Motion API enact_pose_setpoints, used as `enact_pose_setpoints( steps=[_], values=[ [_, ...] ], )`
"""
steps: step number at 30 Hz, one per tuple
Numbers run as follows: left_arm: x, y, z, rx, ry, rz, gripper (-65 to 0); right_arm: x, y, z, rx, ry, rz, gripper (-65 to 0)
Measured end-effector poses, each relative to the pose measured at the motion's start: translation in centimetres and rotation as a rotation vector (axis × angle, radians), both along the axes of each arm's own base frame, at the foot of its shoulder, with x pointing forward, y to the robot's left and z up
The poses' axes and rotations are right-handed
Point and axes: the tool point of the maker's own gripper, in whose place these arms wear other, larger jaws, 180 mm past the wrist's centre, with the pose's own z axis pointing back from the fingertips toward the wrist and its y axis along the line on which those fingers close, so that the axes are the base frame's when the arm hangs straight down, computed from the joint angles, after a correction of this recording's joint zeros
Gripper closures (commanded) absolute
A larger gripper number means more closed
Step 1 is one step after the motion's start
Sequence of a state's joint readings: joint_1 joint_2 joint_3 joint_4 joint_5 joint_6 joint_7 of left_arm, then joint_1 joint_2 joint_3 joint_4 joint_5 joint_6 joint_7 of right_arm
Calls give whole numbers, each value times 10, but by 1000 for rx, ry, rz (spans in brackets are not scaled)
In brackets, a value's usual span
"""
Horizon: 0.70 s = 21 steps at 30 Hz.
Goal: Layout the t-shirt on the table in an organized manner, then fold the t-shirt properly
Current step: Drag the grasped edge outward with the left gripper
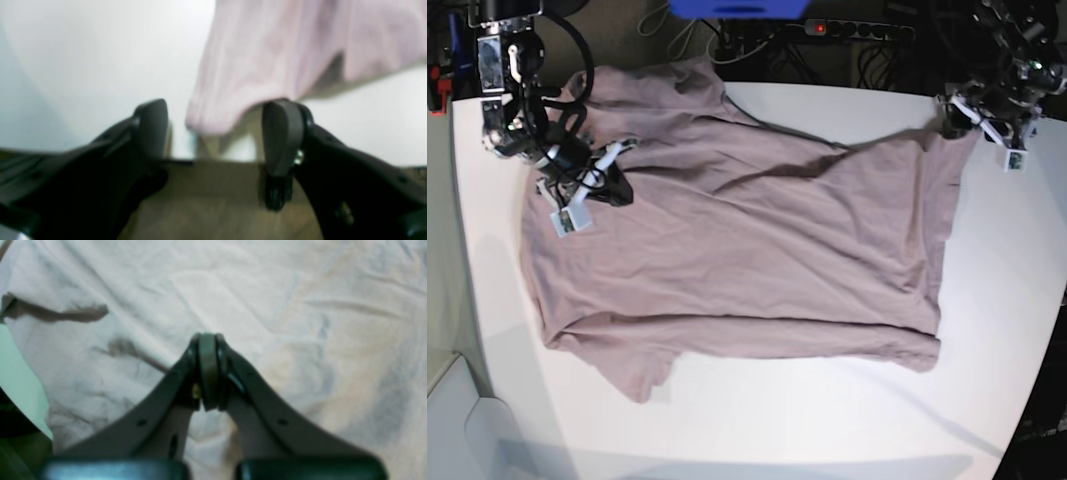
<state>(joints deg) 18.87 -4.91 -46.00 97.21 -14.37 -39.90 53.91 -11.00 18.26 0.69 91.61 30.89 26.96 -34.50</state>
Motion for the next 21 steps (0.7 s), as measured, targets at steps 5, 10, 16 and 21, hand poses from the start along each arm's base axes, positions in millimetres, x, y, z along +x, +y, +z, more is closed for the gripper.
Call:
enact_pose_setpoints(
  steps=[5,10,16,21],
  values=[
    [-6,-2,-10,-18,30,5,-329,0,0,0,0,0,0,0],
    [7,-10,-9,-32,10,-23,-28,0,0,0,0,-1,0,0],
    [7,-9,-7,-23,9,-23,-1,3,-1,2,-3,-8,1,0],
    [24,-1,32,70,-81,-60,-3,3,-3,2,-10,-9,2,0]
  ],
)
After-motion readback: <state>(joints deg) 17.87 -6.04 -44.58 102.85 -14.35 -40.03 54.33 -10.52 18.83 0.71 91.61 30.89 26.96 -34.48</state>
